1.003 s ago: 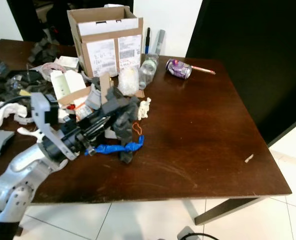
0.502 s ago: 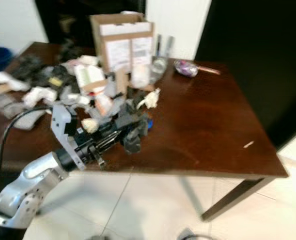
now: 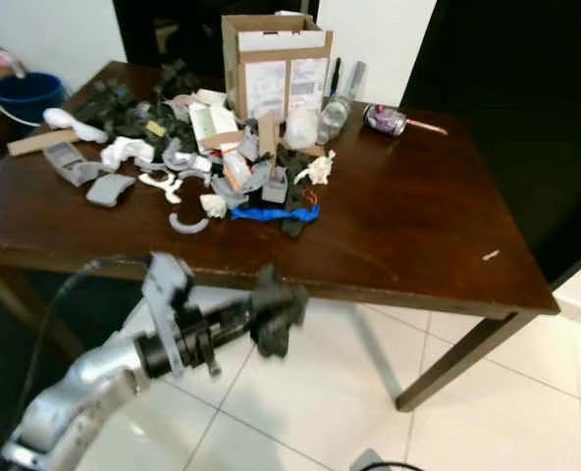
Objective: Picking trash to rubbish bin
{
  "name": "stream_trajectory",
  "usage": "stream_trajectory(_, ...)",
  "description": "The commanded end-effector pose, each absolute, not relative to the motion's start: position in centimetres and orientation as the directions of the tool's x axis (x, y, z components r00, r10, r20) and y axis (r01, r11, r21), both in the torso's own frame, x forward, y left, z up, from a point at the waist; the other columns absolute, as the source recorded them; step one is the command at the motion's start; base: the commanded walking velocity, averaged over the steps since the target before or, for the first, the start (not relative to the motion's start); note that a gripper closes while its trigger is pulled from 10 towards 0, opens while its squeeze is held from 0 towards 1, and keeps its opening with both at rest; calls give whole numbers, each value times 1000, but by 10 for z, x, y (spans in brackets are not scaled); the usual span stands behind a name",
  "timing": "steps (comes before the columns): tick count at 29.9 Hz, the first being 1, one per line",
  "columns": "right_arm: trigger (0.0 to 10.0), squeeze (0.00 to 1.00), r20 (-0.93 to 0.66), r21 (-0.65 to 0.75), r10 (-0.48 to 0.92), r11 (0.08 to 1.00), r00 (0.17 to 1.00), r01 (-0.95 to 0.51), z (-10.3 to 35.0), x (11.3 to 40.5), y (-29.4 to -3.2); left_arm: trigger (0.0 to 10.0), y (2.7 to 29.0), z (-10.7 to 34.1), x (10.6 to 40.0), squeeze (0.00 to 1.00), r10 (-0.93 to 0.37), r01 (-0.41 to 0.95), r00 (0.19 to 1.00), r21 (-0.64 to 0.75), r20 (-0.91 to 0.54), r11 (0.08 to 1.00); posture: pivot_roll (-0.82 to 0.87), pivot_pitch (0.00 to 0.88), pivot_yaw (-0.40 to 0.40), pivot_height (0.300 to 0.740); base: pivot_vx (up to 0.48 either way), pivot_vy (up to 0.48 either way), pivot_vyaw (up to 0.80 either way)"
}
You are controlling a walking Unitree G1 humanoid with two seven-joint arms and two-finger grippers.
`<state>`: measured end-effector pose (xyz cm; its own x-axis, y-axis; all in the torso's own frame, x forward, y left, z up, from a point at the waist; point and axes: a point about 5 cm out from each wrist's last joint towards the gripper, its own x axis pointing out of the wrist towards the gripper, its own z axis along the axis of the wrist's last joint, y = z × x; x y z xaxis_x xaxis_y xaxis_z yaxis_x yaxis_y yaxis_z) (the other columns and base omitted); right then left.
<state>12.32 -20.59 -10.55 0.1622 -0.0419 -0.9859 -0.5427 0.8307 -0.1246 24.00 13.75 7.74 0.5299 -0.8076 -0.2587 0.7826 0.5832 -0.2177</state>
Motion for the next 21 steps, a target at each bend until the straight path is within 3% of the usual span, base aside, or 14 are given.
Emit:
stream_trajectory(1,10000,0,-985,-97,-5,841,172,-533,-108,120,-195,10000,164,39,229,0,-733,723,525,-228,-432,653,245,121,-76,740,0,0,0)
stream_trajectory(2,10000,0,-985,-97,-5,841,172,-533,-108,120,-195,10000,164,39,229,0,-733,723,525,-228,-432,653,245,121,-76,740,0,0,0)
stream_trajectory(4,10000,0,-981,-126,-29,846,191,-519,-108,121,-197,10000,190,11,224,0,-629,565,591,-298,-505,769,245,124,-80,740,0,0,0)
stream_trajectory(5,10000,0,-981,-126,-29,846,191,-519,-108,121,-197,10000,190,11,224,0,-629,565,591,-298,-505,769,245,124,-80,740,0,0,0)
stream_trajectory(6,10000,0,-974,-162,-61,860,218,-483,-108,122,-199,10000,208,-8,219,0,-523,418,645,-316,-558,852,243,125,-79,740,0,0,0)
stream_trajectory(7,10000,0,-970,-178,-76,869,231,-461,-108,122,-199,10000,215,-15,216,0,-472,358,664,-307,-580,882,237,126,-80,740,0,0,0)
stream_trajectory(8,10000,0,-970,-178,-76,869,231,-461,-108,122,-199,10000,215,-15,216,0,-472,358,664,-307,-580,882,237,126,-80,740,0,0,0)
stream_trajectory(10,10000,0,-951,-214,-111,911,289,-352,-107,123,-201,10000,236,-34,203,0,-325,144,694,-318,-642,937,235,127,-81,740,0,0,0)
stream_trajectory(11,10000,0,-951,-214,-111,911,289,-352,-107,123,-201,10000,236,-34,203,0,-325,144,694,-318,-642,937,235,127,-81,740,0,0,0)
stream_trajectory(12,10000,0,-921,-242,-164,952,354,-189,-107,123,-202,10000,259,-53,177,0,-130,-116,689,-285,-713,951,226,127,-83,740,0,0,0)
stream_trajectory(17,10000,0,-889,-308,-268,950,372,-52,-106,121,-205,10000,273,-66,153,0,-3,-289,647,-250,-762,924,224,128,-83,740,0,0,0)
stream_trajectory(20,10000,0,-862,-325,-404,903,305,280,-107,111,-206,10000,274,-86,109,0,113,-445,514,-151,-850,883,241,139,-93,740,0,0,0)
stream_trajectory(21,10000,0,-862,-325,-404,903,305,280,-107,111,-206,10000,274,-86,109,0,113,-445,514,-151,-850,883,241,139,-93,740,0,0,0)
